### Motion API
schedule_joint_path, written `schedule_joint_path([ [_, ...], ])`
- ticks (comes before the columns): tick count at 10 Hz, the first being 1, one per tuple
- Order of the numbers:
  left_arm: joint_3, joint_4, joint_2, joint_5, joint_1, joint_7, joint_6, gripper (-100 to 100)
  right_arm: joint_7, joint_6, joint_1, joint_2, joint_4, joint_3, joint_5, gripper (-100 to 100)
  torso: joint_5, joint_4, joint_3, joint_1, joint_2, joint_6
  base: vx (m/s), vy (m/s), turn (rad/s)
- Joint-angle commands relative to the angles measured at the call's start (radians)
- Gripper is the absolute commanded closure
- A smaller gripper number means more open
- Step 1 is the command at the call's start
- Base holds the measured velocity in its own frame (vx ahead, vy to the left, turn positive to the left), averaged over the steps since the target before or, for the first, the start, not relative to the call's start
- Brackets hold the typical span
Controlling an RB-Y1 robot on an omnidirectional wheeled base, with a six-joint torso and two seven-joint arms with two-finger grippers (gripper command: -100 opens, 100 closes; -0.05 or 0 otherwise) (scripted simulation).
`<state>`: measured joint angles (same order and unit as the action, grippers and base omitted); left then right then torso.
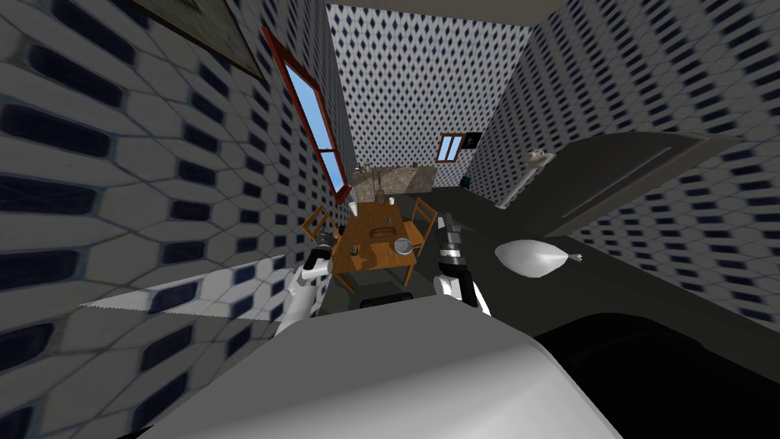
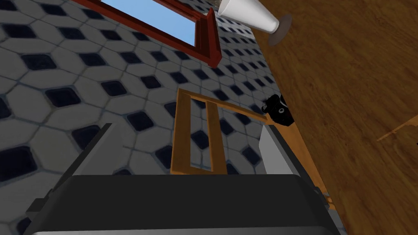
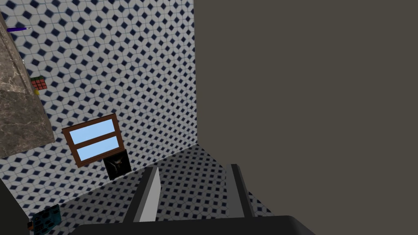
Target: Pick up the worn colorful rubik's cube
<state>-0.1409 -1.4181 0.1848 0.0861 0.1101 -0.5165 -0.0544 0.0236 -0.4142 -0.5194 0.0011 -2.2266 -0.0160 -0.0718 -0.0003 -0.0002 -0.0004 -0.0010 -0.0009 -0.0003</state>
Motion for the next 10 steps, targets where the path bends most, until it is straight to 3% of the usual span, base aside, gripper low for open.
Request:
schedule_joint_path([
  [1, -0.003, 0.031, 0.003, 0.001, 0.011, -0.007, -0.013, -100, 0.000, 0.000, 0.000, 0.000, 0.000, 0.000, 0.000, 0, 0.000, 0.000, 0.000, 0.000, 0.000, 0.000, 0.003, -0.008, -0.001],
  [2, -0.016, 0.079, 0.005, 0.001, 0.047, -0.042, -0.055, -100, 0.000, 0.000, 0.000, 0.000, 0.000, 0.000, 0.000, 0, 0.000, 0.000, 0.000, 0.001, 0.000, 0.000, 0.008, -0.013, -0.002],
  [3, -0.016, 0.089, 0.005, 0.001, 0.047, -0.042, -0.061, -100, 0.000, 0.000, 0.000, 0.000, 0.000, 0.000, 0.000, 0, 0.000, 0.000, 0.000, 0.000, 0.000, 0.000, 0.009, -0.015, -0.003],
  [4, -0.030, 0.128, 0.006, 0.001, 0.083, -0.078, -0.098, -100, 0.000, 0.000, 0.000, 0.000, 0.000, 0.000, 0.000, 0, 0.000, 0.000, 0.000, 0.000, 0.000, 0.000, 0.012, -0.020, 0.000],
  [5, -0.030, 0.147, 0.006, 0.001, 0.083, -0.078, -0.108, -100, 0.000, 0.000, 0.000, 0.000, 0.000, 0.000, 0.000, 0, 0.000, 0.000, 0.000, 0.000, 0.000, 0.000, 0.012, -0.018, -0.001],
  [6, -0.044, 0.192, 0.005, 0.001, 0.118, -0.114, -0.141, -100, 0.000, 0.000, 0.000, 0.000, 0.000, 0.000, 0.000, 0, 0.000, 0.000, 0.000, 0.000, 0.000, 0.000, 0.019, -0.019, -0.003],
  [7, -0.044, 0.202, 0.005, 0.001, 0.118, -0.114, -0.156, -100, 0.000, 0.000, 0.000, 0.000, 0.000, 0.000, 0.000, 0, 0.000, 0.000, 0.000, 0.000, -0.001, 0.000, 0.018, -0.014, -0.001],
  [10, -0.073, 0.285, -0.001, 0.002, 0.182, -0.185, -0.243, -100, 0.000, 0.000, 0.000, 0.000, 0.000, 0.000, 0.000, 0, 0.000, 0.000, 0.000, 0.000, -0.001, 0.000, 0.020, -0.015, -0.001],
])
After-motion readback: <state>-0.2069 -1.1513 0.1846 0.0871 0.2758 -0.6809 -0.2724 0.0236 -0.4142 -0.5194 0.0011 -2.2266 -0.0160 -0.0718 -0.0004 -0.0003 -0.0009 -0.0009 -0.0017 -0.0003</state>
